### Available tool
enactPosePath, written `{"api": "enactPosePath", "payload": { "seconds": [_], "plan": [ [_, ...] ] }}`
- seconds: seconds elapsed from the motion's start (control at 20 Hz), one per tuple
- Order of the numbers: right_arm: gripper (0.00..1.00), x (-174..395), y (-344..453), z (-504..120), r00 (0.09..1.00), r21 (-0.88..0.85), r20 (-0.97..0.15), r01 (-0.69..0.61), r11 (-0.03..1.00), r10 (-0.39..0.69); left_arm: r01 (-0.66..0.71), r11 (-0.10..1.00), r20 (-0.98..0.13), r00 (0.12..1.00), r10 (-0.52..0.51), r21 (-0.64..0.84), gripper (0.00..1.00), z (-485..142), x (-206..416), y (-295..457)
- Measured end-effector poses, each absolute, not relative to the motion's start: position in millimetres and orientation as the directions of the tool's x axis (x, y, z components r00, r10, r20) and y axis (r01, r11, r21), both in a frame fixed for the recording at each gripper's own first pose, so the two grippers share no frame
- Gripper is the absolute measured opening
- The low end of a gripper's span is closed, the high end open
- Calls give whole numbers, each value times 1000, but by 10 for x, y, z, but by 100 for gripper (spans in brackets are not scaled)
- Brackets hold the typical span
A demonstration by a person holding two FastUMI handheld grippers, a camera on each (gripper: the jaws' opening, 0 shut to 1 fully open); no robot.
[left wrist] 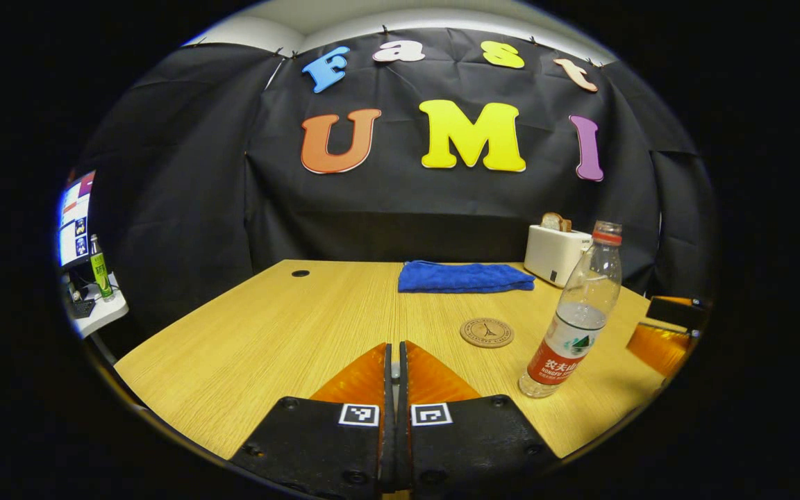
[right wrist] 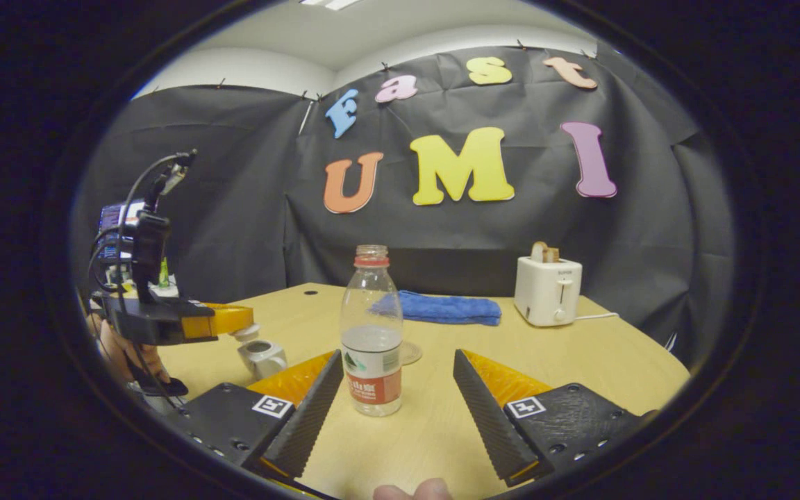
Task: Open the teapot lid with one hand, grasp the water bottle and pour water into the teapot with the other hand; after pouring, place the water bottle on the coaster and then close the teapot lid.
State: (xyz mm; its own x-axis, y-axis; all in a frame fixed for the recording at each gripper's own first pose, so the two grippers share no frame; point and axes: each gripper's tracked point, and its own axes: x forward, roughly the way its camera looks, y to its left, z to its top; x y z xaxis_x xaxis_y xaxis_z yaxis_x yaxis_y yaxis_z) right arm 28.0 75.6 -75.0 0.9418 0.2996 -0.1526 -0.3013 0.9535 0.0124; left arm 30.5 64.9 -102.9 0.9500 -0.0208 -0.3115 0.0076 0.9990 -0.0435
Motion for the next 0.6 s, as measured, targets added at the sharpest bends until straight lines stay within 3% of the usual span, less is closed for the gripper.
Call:
{"api": "enactPosePath", "payload": {
  "seconds": [0.6],
  "plan": [
    [96, 842, 1133, -938, 930, 77, -217, -286, 955, 296, -40, 996, -244, 970, 18, -85, 3, -688, 41, 936]
  ]
}}
